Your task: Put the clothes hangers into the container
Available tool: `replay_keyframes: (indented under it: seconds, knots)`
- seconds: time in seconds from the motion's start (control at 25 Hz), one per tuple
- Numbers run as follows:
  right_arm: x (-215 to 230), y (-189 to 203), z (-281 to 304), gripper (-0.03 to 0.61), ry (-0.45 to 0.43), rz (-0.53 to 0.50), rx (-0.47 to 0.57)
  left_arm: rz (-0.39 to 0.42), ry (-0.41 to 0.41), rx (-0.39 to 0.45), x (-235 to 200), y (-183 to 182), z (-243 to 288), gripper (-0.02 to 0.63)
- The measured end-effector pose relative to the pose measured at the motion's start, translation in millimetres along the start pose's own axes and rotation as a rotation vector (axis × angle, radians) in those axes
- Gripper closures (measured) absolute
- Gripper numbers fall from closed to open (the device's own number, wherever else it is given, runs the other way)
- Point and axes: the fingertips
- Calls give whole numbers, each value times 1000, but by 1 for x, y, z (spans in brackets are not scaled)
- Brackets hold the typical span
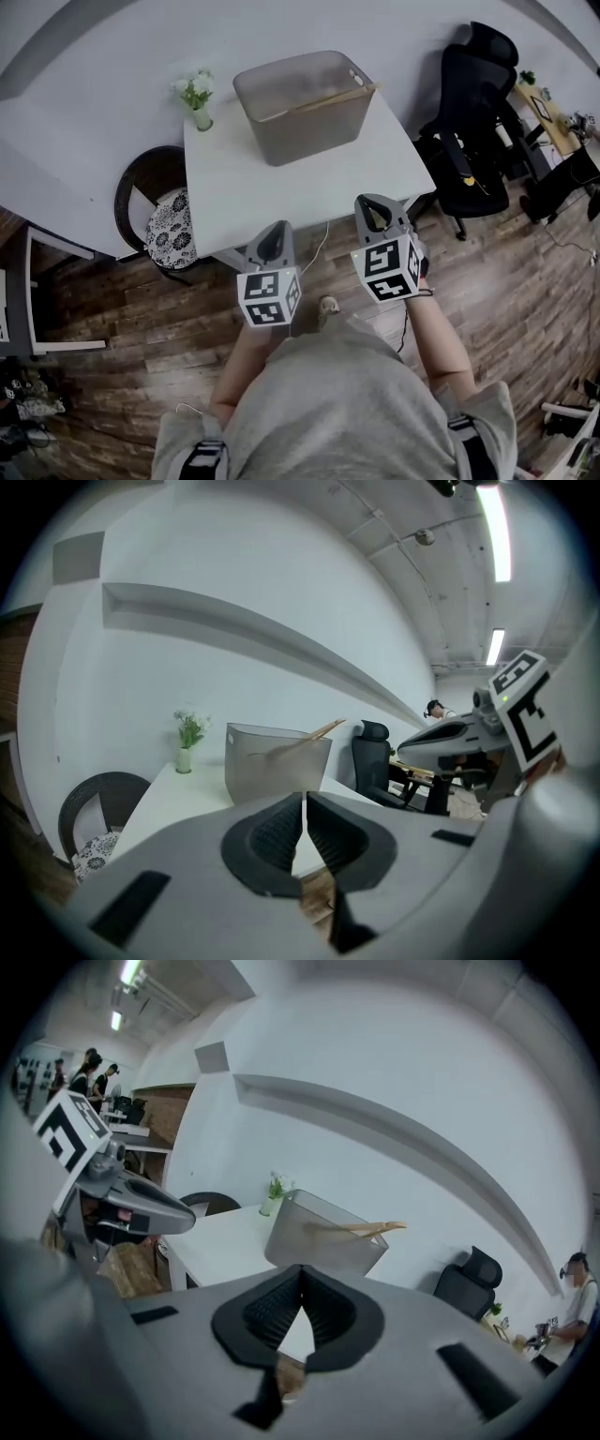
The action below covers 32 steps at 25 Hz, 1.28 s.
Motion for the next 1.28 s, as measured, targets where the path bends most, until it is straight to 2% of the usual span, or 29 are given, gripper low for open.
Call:
replay_keyframes:
  seconds: [0.2, 0.52, 0.96, 1.28]
  knots:
    - [-42, 12, -34, 575, -15, 101, -4, 1, 25, -12, 2, 14, -38, 597]
    - [-104, 25, -83, 575, -42, 126, 1, 4, 39, -20, 10, 35, -94, 597]
    - [-155, 35, -125, 575, -84, 228, 38, 15, 43, -13, 21, 50, -151, 597]
    - [-168, 39, -134, 575, -96, 279, 47, 16, 39, -11, 22, 58, -169, 597]
Point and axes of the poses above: the fingertips, and each gripper's own axes: z forward along the fingers, x to its right, y out of its underside, and after that the axes turned 3 degrees about y, right-handed
